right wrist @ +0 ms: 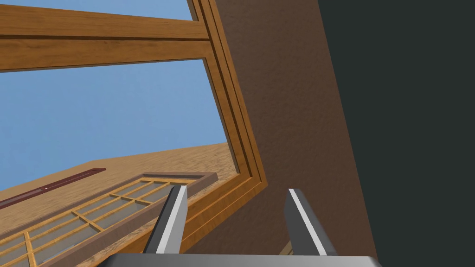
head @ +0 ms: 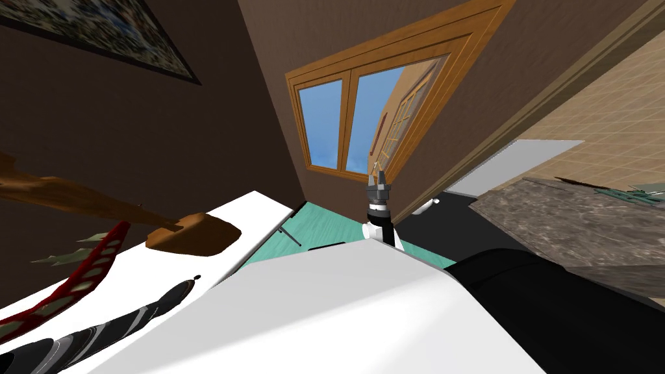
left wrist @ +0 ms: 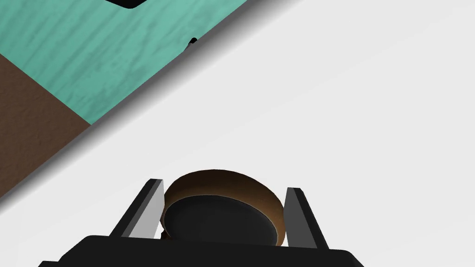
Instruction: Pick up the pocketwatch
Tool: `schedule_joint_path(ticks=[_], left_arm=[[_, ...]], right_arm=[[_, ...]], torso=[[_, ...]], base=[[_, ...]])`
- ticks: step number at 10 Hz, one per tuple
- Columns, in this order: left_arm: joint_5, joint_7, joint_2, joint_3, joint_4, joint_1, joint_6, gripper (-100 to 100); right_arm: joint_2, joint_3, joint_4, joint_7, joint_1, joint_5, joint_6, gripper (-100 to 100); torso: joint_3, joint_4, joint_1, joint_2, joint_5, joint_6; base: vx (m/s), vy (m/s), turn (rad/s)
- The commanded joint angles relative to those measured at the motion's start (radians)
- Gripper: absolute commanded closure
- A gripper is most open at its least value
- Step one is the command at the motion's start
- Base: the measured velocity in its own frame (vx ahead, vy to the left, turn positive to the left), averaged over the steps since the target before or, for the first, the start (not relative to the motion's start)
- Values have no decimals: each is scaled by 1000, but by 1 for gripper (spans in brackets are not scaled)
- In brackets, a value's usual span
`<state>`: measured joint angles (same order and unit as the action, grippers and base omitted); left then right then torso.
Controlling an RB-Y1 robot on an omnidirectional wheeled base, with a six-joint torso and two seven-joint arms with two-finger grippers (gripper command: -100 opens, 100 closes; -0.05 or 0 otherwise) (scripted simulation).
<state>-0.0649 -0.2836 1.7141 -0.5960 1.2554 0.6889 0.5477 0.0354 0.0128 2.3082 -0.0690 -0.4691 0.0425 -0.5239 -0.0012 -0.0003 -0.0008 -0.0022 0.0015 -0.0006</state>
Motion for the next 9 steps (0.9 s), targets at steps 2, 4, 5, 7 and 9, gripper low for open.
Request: schedule_joint_path(ticks=[2, 4, 5, 7, 9], left_arm=[[0, 0, 0, 0, 0, 0, 0, 100], [0, 0, 0, 0, 0, 0, 1, 0], [17, -3, 34, 6, 11, 11, 13, 100], [27, -13, 66, 8, 23, 14, 22, 100], [28, -7, 58, 9, 22, 16, 20, 0]], right_arm=[[0, 0, 0, 0, 0, 0, 0, 0], [0, 0, 0, 0, 0, 0, 0, 0], [0, 0, 0, 0, 0, 0, 0, 0], [0, 0, 0, 0, 0, 0, 0, 0], [0, 0, 0, 0, 0, 0, 0, 0]], torso=[[0, 0, 0, 0, 0, 0], [0, 0, 1, 0, 0, 0], [0, 0, 1, 0, 0, 0], [0, 0, 0, 1, -1, -1], [0, 0, 0, 1, 0, -1]], base=[[0, 0, 0], [0, 0, 0], [-14, -3, 75], [-25, -3, 53], [-5, -1, 1]])
